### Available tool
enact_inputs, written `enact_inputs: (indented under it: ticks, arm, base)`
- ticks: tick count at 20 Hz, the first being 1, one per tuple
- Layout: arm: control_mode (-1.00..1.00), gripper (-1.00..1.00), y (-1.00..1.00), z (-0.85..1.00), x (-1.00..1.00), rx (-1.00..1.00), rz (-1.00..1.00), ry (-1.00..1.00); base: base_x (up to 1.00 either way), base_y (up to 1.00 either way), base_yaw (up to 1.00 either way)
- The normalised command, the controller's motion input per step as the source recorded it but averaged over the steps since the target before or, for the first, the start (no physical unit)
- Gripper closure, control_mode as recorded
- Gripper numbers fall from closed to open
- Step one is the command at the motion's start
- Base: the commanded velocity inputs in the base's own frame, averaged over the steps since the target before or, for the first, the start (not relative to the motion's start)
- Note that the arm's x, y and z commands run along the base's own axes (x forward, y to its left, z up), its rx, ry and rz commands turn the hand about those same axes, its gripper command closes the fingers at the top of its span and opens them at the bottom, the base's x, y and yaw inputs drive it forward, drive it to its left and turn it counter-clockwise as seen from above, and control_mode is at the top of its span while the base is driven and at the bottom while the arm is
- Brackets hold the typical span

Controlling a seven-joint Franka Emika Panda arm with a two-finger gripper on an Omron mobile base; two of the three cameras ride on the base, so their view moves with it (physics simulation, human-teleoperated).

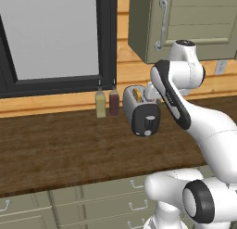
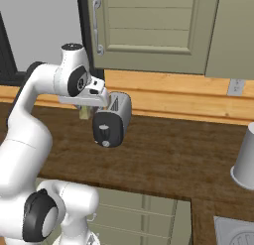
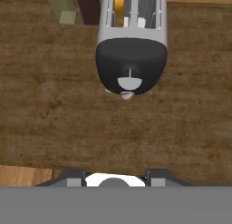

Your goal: Start the toaster. Once the lever pops up, take the bread to the plate on the dining counter.

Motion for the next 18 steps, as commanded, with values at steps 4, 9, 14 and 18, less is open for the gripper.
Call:
enact_inputs:
  ticks: [4,9,14,18]
  arm:
    - [-1.00,-1.00,0.00,-0.03,-0.11,-0.03,0.00,0.00]
    - [-1.00,-1.00,0.00,-0.21,-0.61,-0.03,0.00,-0.04]
    - [-1.00,-1.00,0.00,-0.35,-0.64,-0.01,0.00,-0.03]
    - [-1.00,-1.00,0.00,-0.38,-0.16,0.00,0.00,-0.04]
  base:
    - [0.00,0.00,0.00]
    - [0.00,0.00,0.00]
    - [0.00,0.00,0.00]
    - [0.00,0.00,0.00]
